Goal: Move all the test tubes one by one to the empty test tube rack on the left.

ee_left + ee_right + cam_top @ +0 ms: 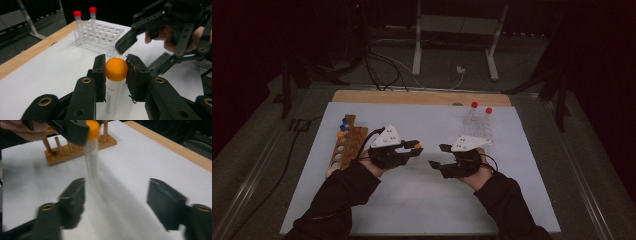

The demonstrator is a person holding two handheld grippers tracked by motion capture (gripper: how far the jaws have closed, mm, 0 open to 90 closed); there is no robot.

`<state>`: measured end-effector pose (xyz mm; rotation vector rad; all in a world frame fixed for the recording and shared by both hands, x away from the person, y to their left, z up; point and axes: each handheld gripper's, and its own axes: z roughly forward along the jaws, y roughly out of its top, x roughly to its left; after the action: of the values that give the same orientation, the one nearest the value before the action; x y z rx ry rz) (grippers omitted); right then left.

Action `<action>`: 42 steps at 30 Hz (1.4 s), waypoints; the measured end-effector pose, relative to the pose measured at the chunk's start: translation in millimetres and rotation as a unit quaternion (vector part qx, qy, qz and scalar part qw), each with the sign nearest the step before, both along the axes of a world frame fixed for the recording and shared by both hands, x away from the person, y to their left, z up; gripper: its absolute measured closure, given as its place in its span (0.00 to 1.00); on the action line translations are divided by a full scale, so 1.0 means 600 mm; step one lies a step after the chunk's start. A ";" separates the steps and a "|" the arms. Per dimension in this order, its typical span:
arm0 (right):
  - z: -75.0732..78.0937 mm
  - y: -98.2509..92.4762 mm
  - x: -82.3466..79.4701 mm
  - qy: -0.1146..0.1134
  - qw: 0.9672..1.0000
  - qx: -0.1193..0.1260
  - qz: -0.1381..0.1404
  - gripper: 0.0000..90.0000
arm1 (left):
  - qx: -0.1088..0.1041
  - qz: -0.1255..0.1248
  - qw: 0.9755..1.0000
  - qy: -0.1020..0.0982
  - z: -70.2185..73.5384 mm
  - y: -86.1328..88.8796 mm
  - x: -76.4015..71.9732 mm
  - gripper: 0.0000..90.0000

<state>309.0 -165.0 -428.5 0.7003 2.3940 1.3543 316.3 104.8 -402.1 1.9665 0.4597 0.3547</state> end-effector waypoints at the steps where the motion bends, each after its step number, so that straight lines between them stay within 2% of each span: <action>1: 0.001 0.000 -0.001 0.000 1.000 0.000 -0.003 0.23 | 0.000 0.003 1.000 0.000 0.003 0.006 0.000 0.80; 8: 0.003 0.000 -0.001 0.002 1.000 0.007 -0.018 0.08 | -0.009 0.044 0.999 -0.012 0.025 0.062 -0.003 0.80; 12: 0.003 0.000 -0.001 0.008 1.000 0.009 -0.010 0.00 | -0.010 0.065 0.998 -0.013 0.034 0.095 -0.005 0.80; 18: 0.004 -0.001 -0.002 0.010 1.000 0.014 -0.004 0.00 | -0.019 0.099 0.995 -0.016 0.038 0.139 -0.009 0.80; 22: 0.005 0.000 -0.004 0.005 1.000 0.013 -0.004 0.00 | -0.018 0.117 0.993 -0.018 0.039 0.164 -0.012 0.80; 32: 0.007 -0.001 -0.004 0.005 1.000 0.014 -0.003 0.00 | -0.026 0.162 0.986 -0.026 0.048 0.224 -0.021 0.80; 39: 0.007 -0.001 -0.004 0.006 1.000 0.015 -0.003 0.00 | -0.037 0.195 0.980 -0.030 0.047 0.263 -0.023 0.80; 42: 0.006 0.000 -0.004 0.007 1.000 0.013 -0.002 0.00 | -0.034 0.208 0.977 -0.029 0.044 0.277 -0.022 0.80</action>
<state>306.9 -165.3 -424.7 0.7226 2.3883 1.3867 303.1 270.8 -375.6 1.7792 0.8381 0.6502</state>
